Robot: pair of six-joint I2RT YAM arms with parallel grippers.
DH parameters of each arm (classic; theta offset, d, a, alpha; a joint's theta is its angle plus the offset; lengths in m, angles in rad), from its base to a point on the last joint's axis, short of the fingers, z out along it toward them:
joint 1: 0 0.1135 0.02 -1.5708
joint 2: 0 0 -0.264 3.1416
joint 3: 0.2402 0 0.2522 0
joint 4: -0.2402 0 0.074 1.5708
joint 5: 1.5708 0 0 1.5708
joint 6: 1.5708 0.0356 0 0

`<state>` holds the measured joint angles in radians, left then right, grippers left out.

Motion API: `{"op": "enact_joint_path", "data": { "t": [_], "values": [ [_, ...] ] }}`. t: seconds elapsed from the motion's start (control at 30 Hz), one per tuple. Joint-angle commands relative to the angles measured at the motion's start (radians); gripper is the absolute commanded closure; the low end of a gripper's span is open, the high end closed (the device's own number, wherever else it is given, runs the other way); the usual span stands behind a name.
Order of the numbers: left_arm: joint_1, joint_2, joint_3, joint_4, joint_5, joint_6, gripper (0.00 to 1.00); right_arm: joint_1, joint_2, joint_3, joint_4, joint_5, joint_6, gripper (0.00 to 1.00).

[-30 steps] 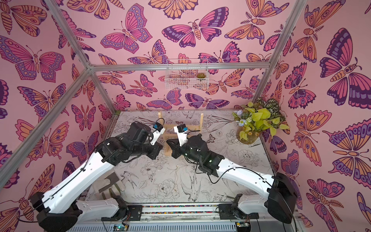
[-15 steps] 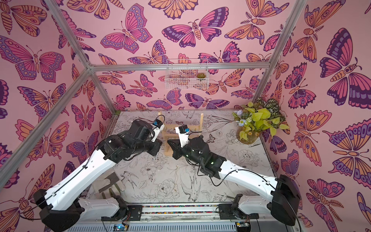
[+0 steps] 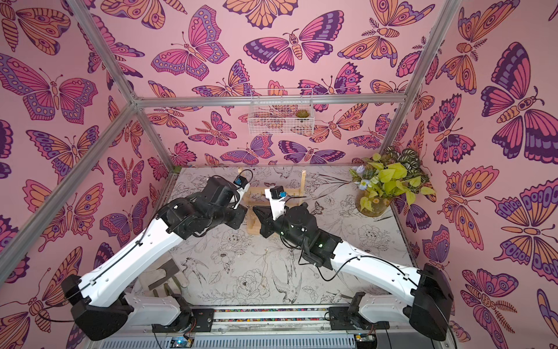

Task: Hang the necklace on the jewelry display stand
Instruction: Hang the necklace on the stand.

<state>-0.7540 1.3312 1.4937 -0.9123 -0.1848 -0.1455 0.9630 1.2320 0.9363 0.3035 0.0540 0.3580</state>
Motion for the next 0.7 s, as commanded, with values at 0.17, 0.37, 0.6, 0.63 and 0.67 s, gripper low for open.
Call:
{"op": "enact_joint_path", "data": {
  "t": [0.17,0.37,0.6,0.63,0.67],
  "values": [
    [0.007,-0.005,0.049,0.053,-0.051,0.019,1.0,0.006,0.074,0.153,0.024,0.018,-0.14,0.93],
    [0.031,-0.007,0.078,0.068,-0.043,0.035,1.0,-0.004,0.12,0.218,0.0,0.051,-0.193,0.92],
    [0.078,0.004,0.105,0.107,-0.008,0.053,1.0,-0.06,0.169,0.252,0.014,0.001,-0.175,0.92],
    [0.084,0.009,0.11,0.108,0.001,0.054,1.0,-0.066,0.175,0.255,0.019,-0.003,-0.172,0.92],
    [0.09,0.015,0.119,0.106,0.008,0.06,1.0,-0.072,0.181,0.26,0.022,-0.01,-0.171,0.92]
  ]
}}
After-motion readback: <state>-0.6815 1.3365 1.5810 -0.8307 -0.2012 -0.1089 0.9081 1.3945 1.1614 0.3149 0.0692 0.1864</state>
